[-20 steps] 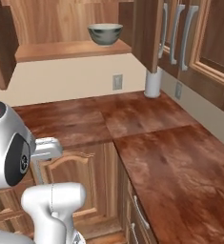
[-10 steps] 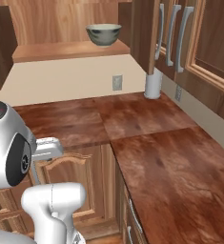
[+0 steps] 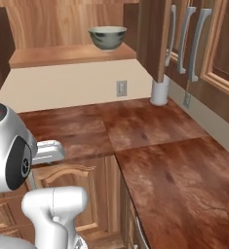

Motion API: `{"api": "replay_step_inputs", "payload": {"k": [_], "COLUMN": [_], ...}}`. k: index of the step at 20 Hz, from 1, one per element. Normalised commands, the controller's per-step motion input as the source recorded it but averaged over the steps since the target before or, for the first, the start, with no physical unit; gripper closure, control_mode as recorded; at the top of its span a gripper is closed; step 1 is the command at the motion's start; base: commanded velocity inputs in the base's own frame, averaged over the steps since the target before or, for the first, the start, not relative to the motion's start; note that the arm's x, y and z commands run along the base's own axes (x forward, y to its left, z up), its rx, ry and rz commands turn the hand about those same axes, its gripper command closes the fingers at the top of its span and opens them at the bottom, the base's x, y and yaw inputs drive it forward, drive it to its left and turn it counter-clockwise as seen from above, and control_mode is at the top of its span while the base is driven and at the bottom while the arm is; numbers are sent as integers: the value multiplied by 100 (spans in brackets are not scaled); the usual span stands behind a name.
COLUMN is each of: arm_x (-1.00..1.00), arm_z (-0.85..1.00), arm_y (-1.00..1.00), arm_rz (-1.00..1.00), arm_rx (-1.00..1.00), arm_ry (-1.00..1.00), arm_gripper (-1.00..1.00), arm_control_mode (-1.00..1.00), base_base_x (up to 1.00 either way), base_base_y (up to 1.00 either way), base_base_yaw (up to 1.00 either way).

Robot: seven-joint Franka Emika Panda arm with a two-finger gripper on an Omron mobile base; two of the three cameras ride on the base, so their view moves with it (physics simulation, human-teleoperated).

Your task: Move the bowls from the cabinet to the plates on the dining table.

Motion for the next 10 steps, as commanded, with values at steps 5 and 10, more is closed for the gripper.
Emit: {"api": "replay_step_inputs", "payload": {"k": [5, 10], "arm_x": [0, 0], "arm_z": [0, 0], "arm_y": [0, 0], "arm_rz": [0, 0], "arm_rx": [0, 0], "arm_ry": [0, 0], "arm_gripper": [-100, -100], "arm_control_mode": [100, 100], "base_base_x": [7, 0], "base_base_y": [-9, -34], "base_base_yaw": [8, 25]}}
